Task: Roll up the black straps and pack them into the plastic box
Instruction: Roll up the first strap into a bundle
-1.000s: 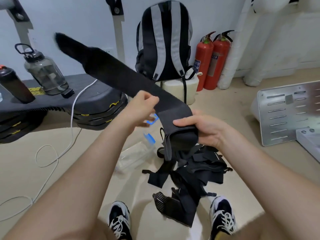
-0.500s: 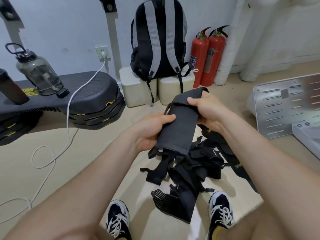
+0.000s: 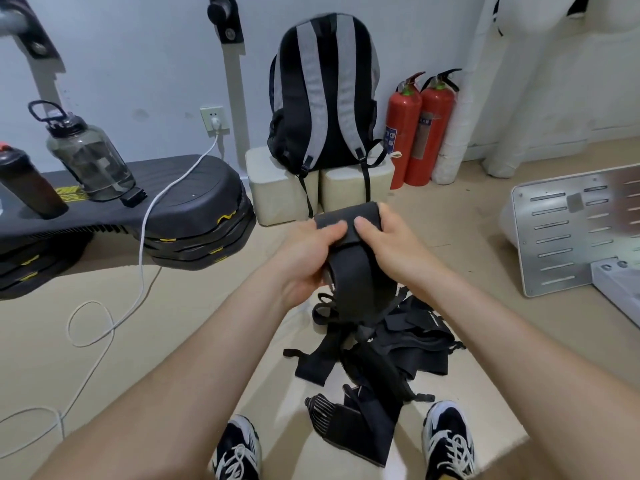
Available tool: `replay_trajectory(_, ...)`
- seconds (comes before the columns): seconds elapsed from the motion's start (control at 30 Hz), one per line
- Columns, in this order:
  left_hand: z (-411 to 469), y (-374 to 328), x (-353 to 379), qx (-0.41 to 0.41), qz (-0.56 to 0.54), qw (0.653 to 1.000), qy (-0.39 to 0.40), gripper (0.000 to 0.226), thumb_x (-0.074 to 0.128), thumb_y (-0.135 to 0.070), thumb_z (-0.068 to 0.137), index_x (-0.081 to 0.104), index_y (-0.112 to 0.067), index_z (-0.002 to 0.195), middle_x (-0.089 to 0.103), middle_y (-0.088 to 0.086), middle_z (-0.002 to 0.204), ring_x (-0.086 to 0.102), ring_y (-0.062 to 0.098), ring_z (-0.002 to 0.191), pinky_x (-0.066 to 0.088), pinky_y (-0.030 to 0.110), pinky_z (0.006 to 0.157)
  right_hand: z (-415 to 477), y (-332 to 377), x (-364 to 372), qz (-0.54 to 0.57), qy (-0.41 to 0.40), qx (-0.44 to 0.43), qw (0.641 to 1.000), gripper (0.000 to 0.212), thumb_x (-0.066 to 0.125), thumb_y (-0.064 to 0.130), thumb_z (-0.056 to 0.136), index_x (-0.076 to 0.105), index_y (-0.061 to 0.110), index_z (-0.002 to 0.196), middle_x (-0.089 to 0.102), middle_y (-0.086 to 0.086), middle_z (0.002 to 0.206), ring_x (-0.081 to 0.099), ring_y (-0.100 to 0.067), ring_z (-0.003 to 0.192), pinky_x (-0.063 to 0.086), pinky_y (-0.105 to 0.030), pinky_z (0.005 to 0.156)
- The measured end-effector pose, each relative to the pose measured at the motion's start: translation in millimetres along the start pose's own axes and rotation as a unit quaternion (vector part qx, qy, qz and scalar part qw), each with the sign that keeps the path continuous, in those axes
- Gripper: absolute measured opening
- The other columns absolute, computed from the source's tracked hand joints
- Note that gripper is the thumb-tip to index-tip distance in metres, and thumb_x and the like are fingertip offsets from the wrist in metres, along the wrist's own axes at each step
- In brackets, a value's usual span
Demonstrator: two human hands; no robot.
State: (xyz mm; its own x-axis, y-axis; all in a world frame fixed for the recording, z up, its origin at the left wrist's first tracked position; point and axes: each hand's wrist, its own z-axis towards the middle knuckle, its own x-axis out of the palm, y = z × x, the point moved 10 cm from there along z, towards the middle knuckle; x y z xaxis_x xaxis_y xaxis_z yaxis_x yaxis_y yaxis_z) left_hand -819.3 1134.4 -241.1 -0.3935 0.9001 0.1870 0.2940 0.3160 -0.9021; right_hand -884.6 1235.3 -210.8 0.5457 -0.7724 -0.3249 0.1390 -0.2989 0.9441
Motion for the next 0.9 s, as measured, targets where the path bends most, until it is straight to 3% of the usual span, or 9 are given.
replay_trajectory(0.1,3,-2,-7,0.021,-0.005,1.0,-0.02,0.026,0.053,-0.005,0.099,0.061,-0.002,0.124,0.071,0.02,0.115,0.071,0.032,0.099,0.06,0.04,0.077,-2,-7,1,0.069,0.007,0.045,0.997,0.026,0.043,0.032,0.106,0.064,0.019,0.109,0.072,-0.001,0.1,0.068,-0.014,0.092,0.054,-0.03,0.076)
replay_trajectory(0.17,0,-11,-8,0.033,0.016,0.999,0.004,0.025,0.055,0.001,0.096,0.065,-0.001,0.119,0.073,0.018,0.11,0.072,0.029,0.096,0.06,0.038,0.079,-4,-12,3,0.161,0.033,0.085,0.983,0.024,0.051,0.027,0.104,0.071,0.014,0.1,0.077,-0.004,0.09,0.072,-0.017,0.082,0.057,-0.03,0.07)
replay_trajectory(0.23,-4,-17,-7,0.031,0.066,0.997,0.035,0.025,0.061,0.001,0.093,0.069,-0.002,0.116,0.074,0.016,0.108,0.072,0.027,0.094,0.057,0.04,0.084,-3,-12,1,0.186,0.035,0.083,0.978,0.019,0.058,0.021,0.1,0.073,0.009,0.099,0.077,-0.008,0.089,0.073,-0.018,0.08,0.058,-0.028,0.065)
replay_trajectory(0.37,-6,-25,-15,0.053,0.078,0.996,0.002,0.026,0.061,0.006,0.09,0.07,-0.003,0.113,0.075,0.015,0.102,0.072,0.027,0.091,0.058,0.035,0.073,-2,-14,-2,0.214,-0.005,0.083,0.973,0.014,0.064,0.022,0.096,0.072,0.012,0.091,0.075,-0.002,0.08,0.071,-0.015,0.073,0.055,-0.026,0.057)
replay_trajectory(0.5,-7,-25,-15,0.056,0.056,0.997,-0.017,0.027,0.052,0.008,0.094,0.07,-0.002,0.112,0.073,0.013,0.1,0.071,0.025,0.089,0.056,0.028,0.064,-7,-27,12,0.244,0.053,0.177,0.952,0.018,0.063,0.025,0.097,0.07,0.01,0.106,0.076,-0.009,0.097,0.073,-0.02,0.082,0.06,-0.031,0.063)
replay_trajectory(0.63,-9,-17,-8,0.032,0.054,0.998,0.015,0.03,0.044,0.002,0.101,0.063,-0.009,0.122,0.071,0.01,0.104,0.069,0.02,0.086,0.058,0.03,0.062,1,-18,0,0.121,0.023,0.107,0.987,0.016,0.06,0.02,0.099,0.071,0.008,0.101,0.075,-0.009,0.091,0.072,-0.019,0.078,0.054,-0.027,0.057)
replay_trajectory(0.77,-12,-18,-18,0.067,0.048,0.993,-0.082,0.034,0.055,-0.007,0.099,0.046,-0.019,0.129,0.067,0.011,0.101,0.064,0.02,0.076,0.05,0.031,0.057,5,-7,-11,0.016,-0.044,0.052,0.998,0.014,0.063,0.026,0.097,0.07,0.014,0.099,0.074,-0.005,0.095,0.071,-0.023,0.091,0.06,-0.04,0.078)
replay_trajectory(0.83,-15,-24,-17,0.112,0.048,0.988,-0.093,0.035,0.055,-0.006,0.098,0.043,-0.028,0.123,0.065,0.011,0.094,0.061,0.016,0.068,0.048,0.028,0.051,5,0,-22,-0.05,-0.09,0.035,0.994,0.018,0.067,0.032,0.093,0.059,0.018,0.102,0.068,-0.004,0.102,0.066,-0.022,0.095,0.057,-0.043,0.083)
replay_trajectory(0.9,-17,-28,-9,0.13,0.055,0.988,-0.065,0.03,0.052,-0.004,0.099,0.052,-0.027,0.118,0.061,0.011,0.084,0.057,0.012,0.058,0.045,0.025,0.047,2,5,-33,-0.049,-0.126,0.026,0.991,0.033,0.071,0.032,0.089,0.042,0.026,0.106,0.061,-0.005,0.107,0.063,-0.023,0.095,0.055,-0.041,0.078)
